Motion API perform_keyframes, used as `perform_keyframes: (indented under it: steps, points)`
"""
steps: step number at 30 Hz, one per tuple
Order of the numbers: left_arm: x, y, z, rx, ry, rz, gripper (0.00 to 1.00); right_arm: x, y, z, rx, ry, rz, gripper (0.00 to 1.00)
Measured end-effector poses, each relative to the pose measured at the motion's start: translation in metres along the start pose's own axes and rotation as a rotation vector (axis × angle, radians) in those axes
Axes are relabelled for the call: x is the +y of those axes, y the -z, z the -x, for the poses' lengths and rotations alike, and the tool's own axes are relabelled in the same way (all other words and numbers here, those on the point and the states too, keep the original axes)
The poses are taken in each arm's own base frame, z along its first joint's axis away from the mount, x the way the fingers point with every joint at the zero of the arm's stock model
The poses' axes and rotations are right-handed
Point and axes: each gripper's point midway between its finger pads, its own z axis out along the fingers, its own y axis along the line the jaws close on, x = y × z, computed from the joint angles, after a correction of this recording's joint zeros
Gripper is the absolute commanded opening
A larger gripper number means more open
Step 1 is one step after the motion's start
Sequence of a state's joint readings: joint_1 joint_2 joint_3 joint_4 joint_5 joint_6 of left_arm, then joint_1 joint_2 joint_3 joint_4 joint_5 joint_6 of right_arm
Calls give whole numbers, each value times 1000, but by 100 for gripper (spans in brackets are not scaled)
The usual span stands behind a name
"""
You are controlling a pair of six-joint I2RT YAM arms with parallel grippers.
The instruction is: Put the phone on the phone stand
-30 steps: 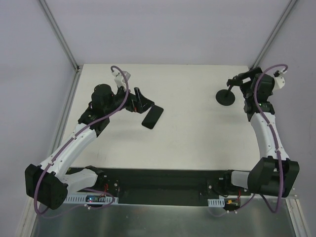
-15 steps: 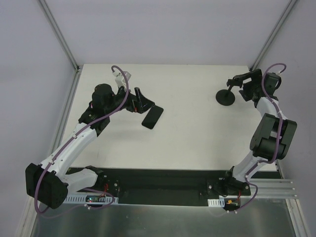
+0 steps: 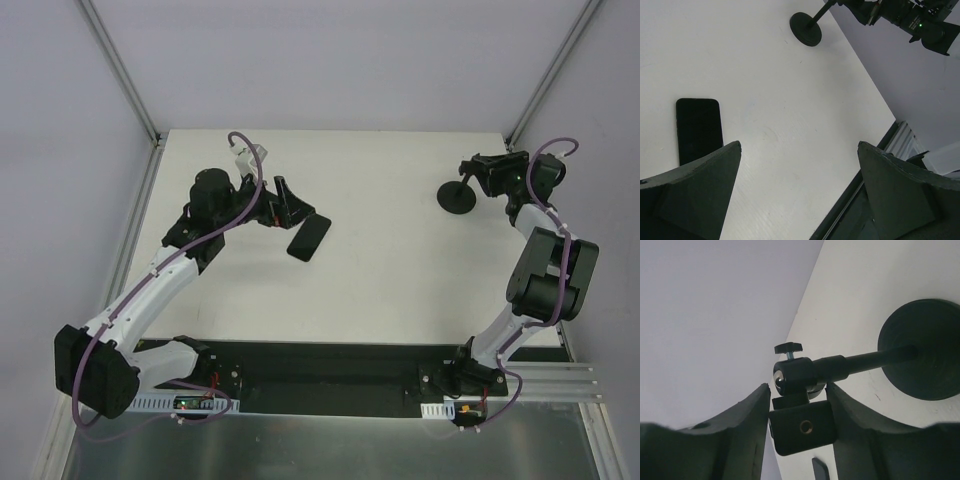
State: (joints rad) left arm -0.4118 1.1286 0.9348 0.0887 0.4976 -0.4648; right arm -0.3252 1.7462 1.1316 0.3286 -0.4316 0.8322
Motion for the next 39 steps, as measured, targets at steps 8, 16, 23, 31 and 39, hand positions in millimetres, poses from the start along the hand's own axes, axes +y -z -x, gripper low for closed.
perform_keyframes:
  steps: [8,16,23,31,39]
  points:
    - [-6,-19,2,57,179,-30,97,6,1,-4,18,-43,39,1]
    - [-6,-26,-5,103,207,-52,96,13,38,-54,104,-105,73,1]
    - [-11,-22,-16,142,191,-96,94,29,113,-154,224,-81,146,1]
    - [-21,-18,-18,166,187,-144,97,16,207,-277,389,103,225,1]
    - [-25,-24,-33,233,207,-191,98,7,195,-294,346,112,206,1]
